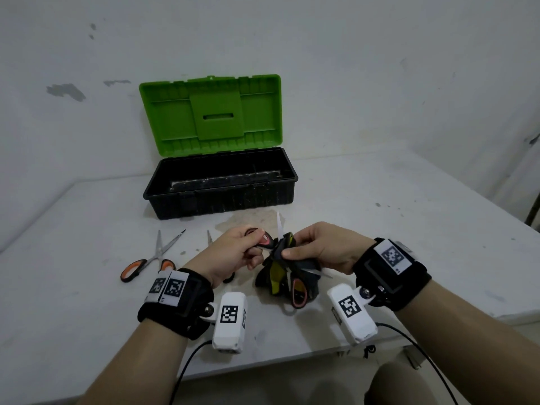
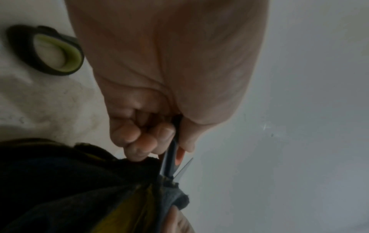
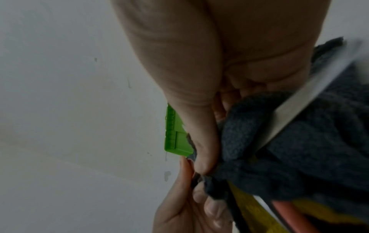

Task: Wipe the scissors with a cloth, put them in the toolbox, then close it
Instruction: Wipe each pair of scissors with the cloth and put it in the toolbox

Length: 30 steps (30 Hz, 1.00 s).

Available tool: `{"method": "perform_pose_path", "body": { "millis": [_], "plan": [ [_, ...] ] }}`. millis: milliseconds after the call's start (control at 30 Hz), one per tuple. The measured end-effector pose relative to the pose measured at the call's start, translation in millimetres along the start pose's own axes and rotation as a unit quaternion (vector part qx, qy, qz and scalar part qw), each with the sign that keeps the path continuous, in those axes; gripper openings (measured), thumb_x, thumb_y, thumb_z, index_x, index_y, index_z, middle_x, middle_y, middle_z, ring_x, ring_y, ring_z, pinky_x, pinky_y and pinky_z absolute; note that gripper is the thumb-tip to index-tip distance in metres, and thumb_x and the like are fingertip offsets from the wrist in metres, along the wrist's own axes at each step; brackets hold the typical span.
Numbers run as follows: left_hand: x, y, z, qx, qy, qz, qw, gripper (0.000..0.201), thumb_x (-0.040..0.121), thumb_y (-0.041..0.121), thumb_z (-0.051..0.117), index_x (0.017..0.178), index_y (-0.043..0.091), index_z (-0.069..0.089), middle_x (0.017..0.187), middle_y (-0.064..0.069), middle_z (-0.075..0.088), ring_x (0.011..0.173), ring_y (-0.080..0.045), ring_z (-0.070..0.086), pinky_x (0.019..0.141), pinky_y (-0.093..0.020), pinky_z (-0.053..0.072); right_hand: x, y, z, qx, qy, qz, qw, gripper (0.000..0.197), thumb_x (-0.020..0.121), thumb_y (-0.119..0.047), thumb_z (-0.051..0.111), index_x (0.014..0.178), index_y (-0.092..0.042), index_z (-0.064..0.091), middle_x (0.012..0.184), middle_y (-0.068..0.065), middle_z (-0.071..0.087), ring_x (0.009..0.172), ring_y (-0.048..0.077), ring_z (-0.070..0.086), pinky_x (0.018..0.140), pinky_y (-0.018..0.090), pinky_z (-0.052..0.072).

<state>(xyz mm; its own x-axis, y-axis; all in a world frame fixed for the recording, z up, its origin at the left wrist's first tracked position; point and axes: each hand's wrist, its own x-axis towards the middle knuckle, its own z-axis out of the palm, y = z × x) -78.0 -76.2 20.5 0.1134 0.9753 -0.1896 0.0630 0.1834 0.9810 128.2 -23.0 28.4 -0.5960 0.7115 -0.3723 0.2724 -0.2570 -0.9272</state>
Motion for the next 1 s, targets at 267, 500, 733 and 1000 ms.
{"method": "perform_pose_path", "body": {
  "millis": [267, 500, 733, 1000],
  "plan": [
    [-3.3, 2.8, -2.2, 0.039, -0.03, 0.001, 0.999, 0.025, 0.107, 0.017, 0.041, 0.089, 0.006, 0.052, 0.06, -0.001, 0.03, 0.055, -0.016, 0.041, 0.051, -0.021, 0.038, 0.9, 1.3, 4.9, 0.026, 0.005, 0.01, 1.0, 0.026, 0.084, -0.007, 0.073, 0.107, 0.004, 0.07, 0.084, 0.012, 0.07, 0.063, 0.014, 0.064, 0.058, 0.02, 0.052],
    [-5.5, -4.2, 3.2, 0.052, -0.067, -0.018, 0.996, 0.024, 0.106, 0.017, 0.044, 0.086, 0.007, 0.053, 0.065, 0.0, 0.052, 0.053, -0.011, 0.046, 0.05, -0.019, 0.041, 8.2, -8.2, -2.3, 0.064, 0.083, -0.025, 0.994, 0.022, 0.086, -0.019, 0.073, 0.101, -0.003, 0.071, 0.09, 0.016, 0.073, 0.077, 0.025, 0.069, 0.077, 0.04, 0.058],
    [-5.0, -11.4, -8.2, -0.028, -0.023, -0.024, 0.999, 0.028, 0.106, 0.018, 0.042, 0.084, 0.009, 0.057, 0.062, -0.002, 0.033, 0.057, -0.016, 0.043, 0.052, -0.02, 0.038, 2.8, -4.2, -27.7, 0.14, 0.146, -0.08, 0.976, 0.037, 0.088, -0.022, 0.069, 0.112, 0.005, 0.066, 0.103, 0.02, 0.071, 0.089, 0.027, 0.067, 0.081, 0.036, 0.056],
    [0.8, -4.1, -3.6, -0.007, -0.029, -0.013, 0.999, 0.027, 0.107, 0.017, 0.041, 0.085, 0.008, 0.054, 0.057, 0.0, 0.034, 0.055, -0.017, 0.043, 0.051, -0.022, 0.037, -3.1, -1.5, -4.5, 0.016, 0.025, -0.045, 0.999, 0.01, 0.082, -0.009, 0.073, 0.091, -0.004, 0.076, 0.085, 0.016, 0.073, 0.074, 0.023, 0.069, 0.068, 0.028, 0.057]
  ]
}}
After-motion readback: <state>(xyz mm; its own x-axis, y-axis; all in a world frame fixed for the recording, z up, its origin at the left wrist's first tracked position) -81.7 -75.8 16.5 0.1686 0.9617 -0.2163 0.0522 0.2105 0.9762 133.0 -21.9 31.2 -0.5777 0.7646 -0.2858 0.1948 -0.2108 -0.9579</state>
